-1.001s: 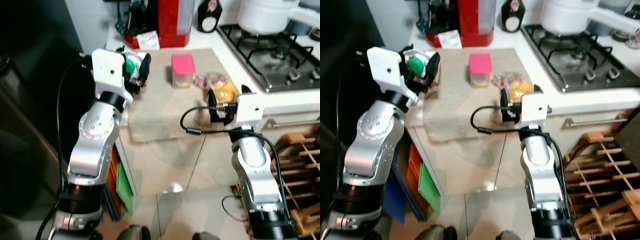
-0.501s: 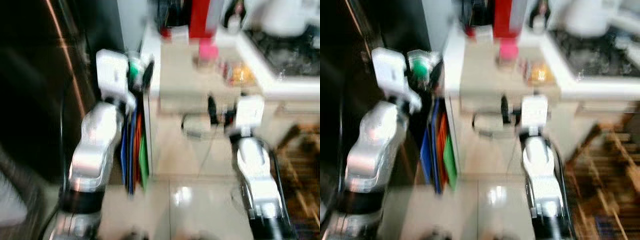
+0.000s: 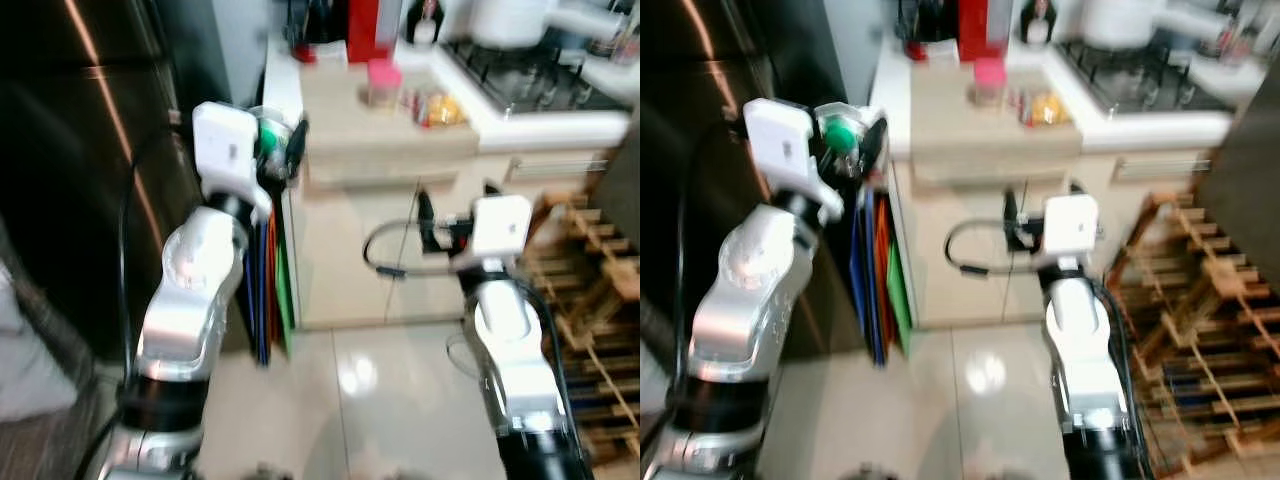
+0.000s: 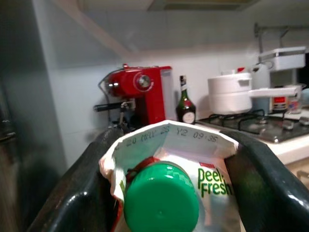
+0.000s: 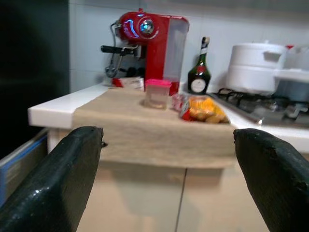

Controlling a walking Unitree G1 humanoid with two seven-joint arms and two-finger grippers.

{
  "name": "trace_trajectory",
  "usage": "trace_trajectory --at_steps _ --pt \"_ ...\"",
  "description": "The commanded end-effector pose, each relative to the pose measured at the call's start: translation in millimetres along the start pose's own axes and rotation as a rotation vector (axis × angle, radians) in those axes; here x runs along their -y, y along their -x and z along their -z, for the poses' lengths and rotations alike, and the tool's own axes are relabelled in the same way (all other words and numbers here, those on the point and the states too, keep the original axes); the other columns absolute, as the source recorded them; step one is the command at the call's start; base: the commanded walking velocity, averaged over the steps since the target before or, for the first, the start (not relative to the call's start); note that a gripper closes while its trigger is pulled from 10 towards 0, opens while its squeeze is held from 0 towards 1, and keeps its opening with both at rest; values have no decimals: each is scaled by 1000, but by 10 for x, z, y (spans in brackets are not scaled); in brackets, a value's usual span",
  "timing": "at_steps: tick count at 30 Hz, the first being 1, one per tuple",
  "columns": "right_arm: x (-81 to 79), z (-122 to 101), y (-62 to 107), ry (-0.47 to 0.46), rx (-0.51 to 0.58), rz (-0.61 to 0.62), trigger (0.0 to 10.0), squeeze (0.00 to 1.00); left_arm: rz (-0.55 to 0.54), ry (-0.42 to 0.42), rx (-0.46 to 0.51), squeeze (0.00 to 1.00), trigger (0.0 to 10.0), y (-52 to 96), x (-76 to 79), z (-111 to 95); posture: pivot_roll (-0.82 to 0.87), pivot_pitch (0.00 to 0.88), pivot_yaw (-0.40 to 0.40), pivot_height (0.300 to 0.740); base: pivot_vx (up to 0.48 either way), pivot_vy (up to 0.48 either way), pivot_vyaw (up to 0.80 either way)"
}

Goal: Restocking fridge

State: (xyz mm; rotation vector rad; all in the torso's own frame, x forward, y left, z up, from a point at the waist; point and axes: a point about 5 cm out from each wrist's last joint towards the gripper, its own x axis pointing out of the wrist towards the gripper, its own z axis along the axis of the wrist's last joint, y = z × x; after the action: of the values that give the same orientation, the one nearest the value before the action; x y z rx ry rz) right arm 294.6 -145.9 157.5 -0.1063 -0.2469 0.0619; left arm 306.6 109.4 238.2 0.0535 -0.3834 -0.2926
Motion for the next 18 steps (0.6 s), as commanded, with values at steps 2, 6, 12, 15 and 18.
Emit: trace_trajectory --at_steps 2,6,12,15,18 --pt "11 -48 -34 3 15 -5 10000 0 16 -11 17 0 10000 -9 44 -28 -77 0 59 740 0 0 0" --pt "8 -49 -51 2 17 -8 10000 0 10 -10 17 0 10000 -18 33 -30 -74 0 59 740 0 0 0" --pt "-2 -35 -57 0 14 -10 10000 0 5 -11 19 0 10000 -21 25 -29 -74 0 61 740 0 0 0" --pt "0 -33 -69 -1 14 -10 10000 0 2 -9 20 0 10000 -33 24 -29 -75 0 61 740 0 0 0" --pt "4 -34 -74 0 14 -11 10000 0 4 -9 23 0 10000 -38 35 -33 -75 0 61 740 0 0 0"
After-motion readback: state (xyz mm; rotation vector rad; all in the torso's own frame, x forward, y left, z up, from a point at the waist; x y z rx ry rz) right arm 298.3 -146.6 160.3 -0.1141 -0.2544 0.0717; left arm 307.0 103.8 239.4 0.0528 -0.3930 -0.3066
